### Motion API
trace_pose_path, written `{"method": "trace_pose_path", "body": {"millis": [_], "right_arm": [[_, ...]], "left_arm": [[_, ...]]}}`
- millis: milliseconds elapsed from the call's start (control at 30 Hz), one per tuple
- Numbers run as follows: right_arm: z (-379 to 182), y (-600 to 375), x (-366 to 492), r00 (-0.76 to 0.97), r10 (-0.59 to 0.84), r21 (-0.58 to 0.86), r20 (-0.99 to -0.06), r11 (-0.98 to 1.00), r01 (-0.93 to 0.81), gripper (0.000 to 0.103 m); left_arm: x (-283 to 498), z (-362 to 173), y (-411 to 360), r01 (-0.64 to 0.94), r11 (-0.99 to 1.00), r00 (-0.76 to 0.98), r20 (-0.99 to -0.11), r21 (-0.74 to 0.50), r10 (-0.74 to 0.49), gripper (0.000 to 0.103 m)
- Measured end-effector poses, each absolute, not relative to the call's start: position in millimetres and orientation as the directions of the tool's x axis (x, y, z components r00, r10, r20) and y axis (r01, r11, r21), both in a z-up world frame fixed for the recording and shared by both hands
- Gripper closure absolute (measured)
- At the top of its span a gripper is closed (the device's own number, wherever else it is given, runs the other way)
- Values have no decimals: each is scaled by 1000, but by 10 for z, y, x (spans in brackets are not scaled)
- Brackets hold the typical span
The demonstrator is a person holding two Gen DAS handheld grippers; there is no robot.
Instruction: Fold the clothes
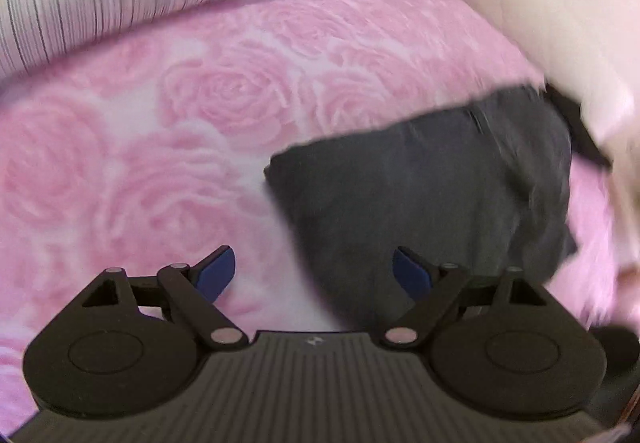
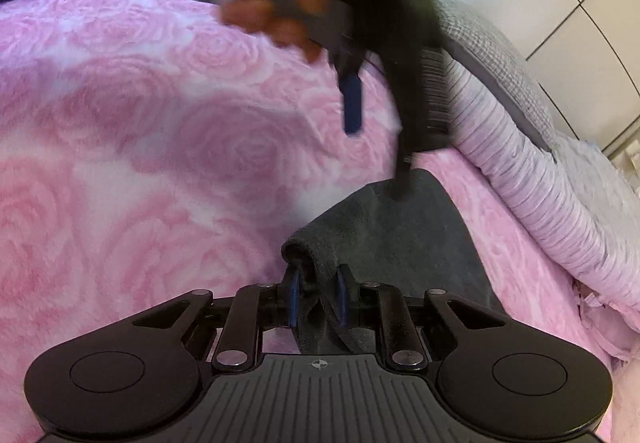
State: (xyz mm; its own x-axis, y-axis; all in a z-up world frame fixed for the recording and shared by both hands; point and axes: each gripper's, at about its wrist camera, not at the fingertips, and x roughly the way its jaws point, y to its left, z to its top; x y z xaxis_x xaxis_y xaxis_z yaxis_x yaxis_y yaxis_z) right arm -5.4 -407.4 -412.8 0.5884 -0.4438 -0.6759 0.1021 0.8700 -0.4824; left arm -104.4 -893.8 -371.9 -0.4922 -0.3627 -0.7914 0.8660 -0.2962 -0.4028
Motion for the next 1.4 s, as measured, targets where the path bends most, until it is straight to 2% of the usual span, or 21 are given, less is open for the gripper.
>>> {"method": "trace_pose_path", "body": {"millis": [33,100,167,233,400,500,633,767,900,1167,1267,1400], "right_arm": [[-4152,-4046,-86,593,-450,-491,-668,865,104,83],[-4206,-3978,-142,595,-466,-513,-655,852,104,77],[-4282,-3918,-186,584,-483,-534,-652,840,97,68],[-4369,-3896,-198,573,-505,-563,-645,821,90,64],[-4555,-3916,-64,576,-554,-653,-601,756,45,58],[-4599,-3961,-8,589,-562,-679,-581,734,31,57],[-4359,-4177,-164,608,-509,-555,-609,822,131,86],[-3828,-4315,-406,641,-500,-470,-583,850,236,88],[-3243,-4576,-794,658,-514,-359,-550,857,370,89],[-2332,-5171,-1996,753,-516,-36,-408,833,552,89],[-2193,-5483,-2643,779,-519,120,-353,800,588,89],[-2146,-5941,-3728,794,-509,280,-332,750,599,89]], "left_arm": [[-1067,-3754,-9007,859,-284,-506,-788,-425,-351,28],[-1120,-3822,-9136,849,-261,-525,-786,-459,-327,52],[-1186,-3880,-9227,852,-249,-521,-798,-461,-303,70],[-1241,-3905,-9276,856,-252,-512,-808,-451,-291,72],[-1188,-3855,-9303,851,-204,-524,-803,-484,-282,86],[-1165,-3761,-9327,847,-162,-532,-800,-507,-279,88],[-1172,-3595,-9350,846,-133,-532,-802,-516,-273,88],[-1184,-3317,-9358,832,-97,-549,-789,-546,-274,89],[-1378,-2783,-9383,801,-87,-588,-749,-593,-304,89],[-2420,-1568,-9422,794,-199,-603,-705,-575,-373,89],[-2994,-1412,-9424,801,-223,-597,-711,-556,-371,87],[-3890,-1532,-9538,803,-257,-596,-726,-538,-343,84]]}}
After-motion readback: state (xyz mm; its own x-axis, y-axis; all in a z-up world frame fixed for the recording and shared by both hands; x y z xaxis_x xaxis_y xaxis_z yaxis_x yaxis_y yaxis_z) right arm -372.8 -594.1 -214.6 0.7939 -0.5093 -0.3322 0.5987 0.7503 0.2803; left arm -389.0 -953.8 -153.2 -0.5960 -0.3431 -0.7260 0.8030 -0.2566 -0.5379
